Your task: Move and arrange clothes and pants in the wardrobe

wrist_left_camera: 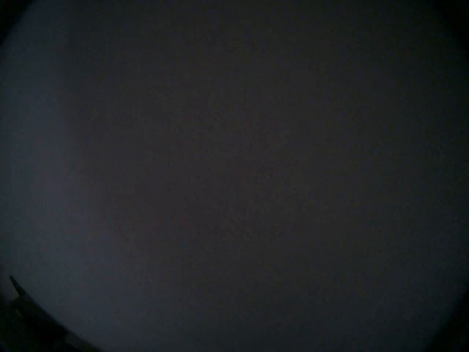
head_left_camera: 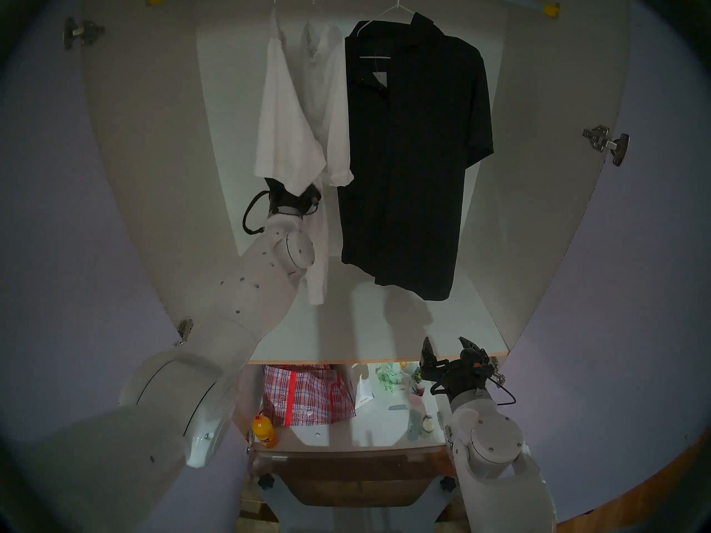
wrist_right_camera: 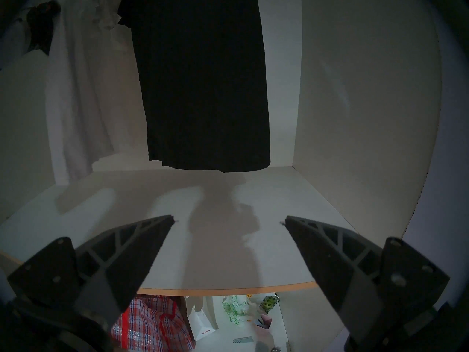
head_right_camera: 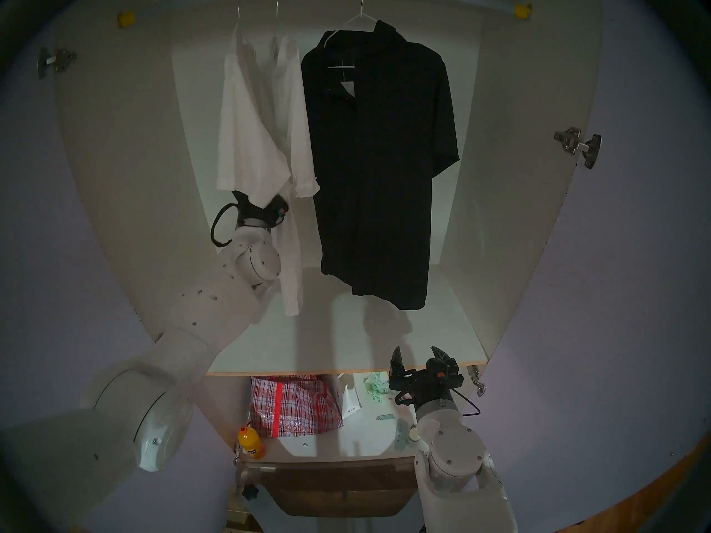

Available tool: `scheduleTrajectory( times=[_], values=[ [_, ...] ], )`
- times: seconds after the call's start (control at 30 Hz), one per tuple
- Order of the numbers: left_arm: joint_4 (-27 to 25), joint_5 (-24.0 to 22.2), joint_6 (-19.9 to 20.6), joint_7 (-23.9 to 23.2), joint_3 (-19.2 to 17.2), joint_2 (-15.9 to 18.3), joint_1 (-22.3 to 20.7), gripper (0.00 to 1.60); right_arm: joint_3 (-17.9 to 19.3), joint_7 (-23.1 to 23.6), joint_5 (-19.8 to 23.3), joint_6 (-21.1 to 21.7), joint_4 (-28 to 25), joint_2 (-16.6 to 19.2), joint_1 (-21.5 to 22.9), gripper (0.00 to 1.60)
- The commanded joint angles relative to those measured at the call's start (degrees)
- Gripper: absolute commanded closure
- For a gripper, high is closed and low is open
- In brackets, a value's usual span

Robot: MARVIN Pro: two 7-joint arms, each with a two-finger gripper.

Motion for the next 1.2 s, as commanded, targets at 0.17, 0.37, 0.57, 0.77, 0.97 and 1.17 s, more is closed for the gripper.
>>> scheduleTrajectory(
  times=[0.17, 0.37, 0.57, 0.77, 0.97, 1.17],
  values=[
    [-1.16, -0.01, 3.59, -3.37, 1.91, -2.35, -2.95, 0.00, -0.12, 0.03, 0.15, -0.24, -1.62, -0.21, 0.46, 0.00],
    [-1.34, -1.43, 4.77, -6.23, 1.31, -3.76, -2.88, 0.00, -0.12, 0.03, 0.15, -0.26, -1.59, -0.21, 0.47, 0.00],
    [-4.10, -5.09, 4.39, -10.99, 0.38, -6.00, -1.75, 0.00, -0.12, 0.03, 0.13, -0.31, -1.49, -0.21, 0.52, 0.00],
    [-6.38, -7.99, 4.33, -17.84, 0.42, -8.70, -1.25, 0.00, -0.11, 0.04, 0.12, -0.34, -1.42, -0.20, 0.55, 0.00],
    [-10.71, -8.88, 5.91, -24.82, 0.26, -11.91, 0.49, 0.00, -0.11, 0.04, 0.12, -0.33, -1.45, -0.22, 0.54, 0.00],
    [-13.48, -7.94, 7.79, -26.88, 1.32, -13.71, 1.64, 0.00, -0.11, 0.05, 0.13, -0.30, -1.52, -0.23, 0.50, 0.00]
  ],
)
